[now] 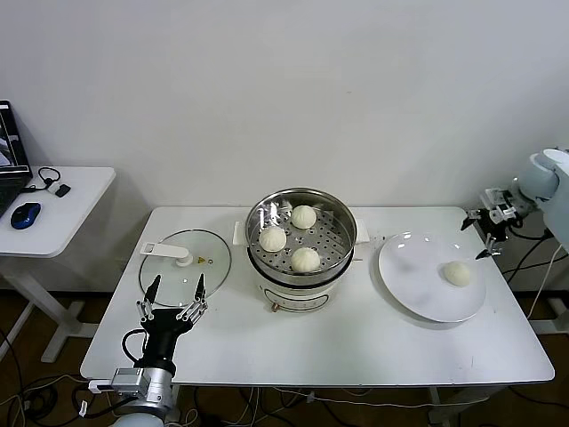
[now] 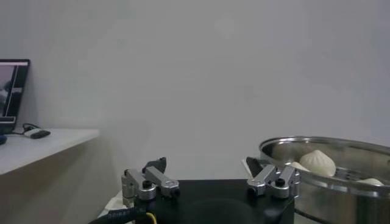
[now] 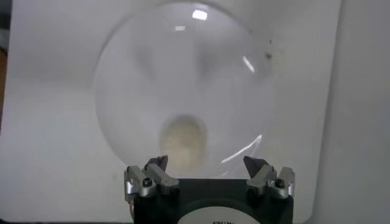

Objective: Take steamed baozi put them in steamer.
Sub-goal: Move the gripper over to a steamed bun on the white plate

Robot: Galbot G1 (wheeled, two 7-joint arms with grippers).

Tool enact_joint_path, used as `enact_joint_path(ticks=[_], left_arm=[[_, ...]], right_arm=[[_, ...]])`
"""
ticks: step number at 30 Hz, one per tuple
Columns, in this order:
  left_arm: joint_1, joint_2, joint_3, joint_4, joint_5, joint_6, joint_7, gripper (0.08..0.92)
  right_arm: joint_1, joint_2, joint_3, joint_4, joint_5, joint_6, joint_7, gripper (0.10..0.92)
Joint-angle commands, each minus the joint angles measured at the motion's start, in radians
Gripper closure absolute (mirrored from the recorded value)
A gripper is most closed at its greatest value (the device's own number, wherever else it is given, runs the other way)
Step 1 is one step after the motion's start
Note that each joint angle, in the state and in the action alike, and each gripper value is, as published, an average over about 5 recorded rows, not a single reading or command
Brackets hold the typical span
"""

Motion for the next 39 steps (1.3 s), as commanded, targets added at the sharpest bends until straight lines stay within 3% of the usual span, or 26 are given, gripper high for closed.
enact_joint_path(ticks=[1, 39], left_arm=[[0.000, 0.000, -0.005, 0.002, -0.003, -0.001, 0.001, 0.177], [-0.009, 0.001, -0.015, 0.034, -0.013, -0.003, 0.002, 0.177]], right_arm=[[-0.118, 0.102, 0.204, -0.191, -0.294, 0.098, 0.024, 0.203], [-0.137, 0.234, 0.230, -0.305, -0.346, 0.108, 0.076, 0.203]])
